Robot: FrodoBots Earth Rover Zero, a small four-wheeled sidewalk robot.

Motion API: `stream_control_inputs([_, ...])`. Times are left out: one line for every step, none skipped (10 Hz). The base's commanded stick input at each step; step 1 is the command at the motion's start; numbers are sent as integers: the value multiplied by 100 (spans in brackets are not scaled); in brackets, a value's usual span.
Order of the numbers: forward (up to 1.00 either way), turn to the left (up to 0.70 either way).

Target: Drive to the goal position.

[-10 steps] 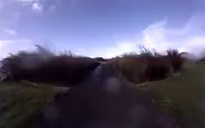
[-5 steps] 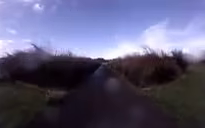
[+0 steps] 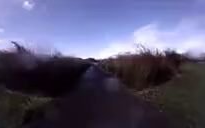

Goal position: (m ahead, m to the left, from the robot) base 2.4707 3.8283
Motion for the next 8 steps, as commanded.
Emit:
stream_control_inputs([70, 0])
stream_control_inputs([70, 0])
stream_control_inputs([70, 0])
stream_control_inputs([70, 0])
stream_control_inputs([70, 0])
stream_control_inputs([70, 0])
stream_control_inputs([70, 0])
stream_control_inputs([70, 0])
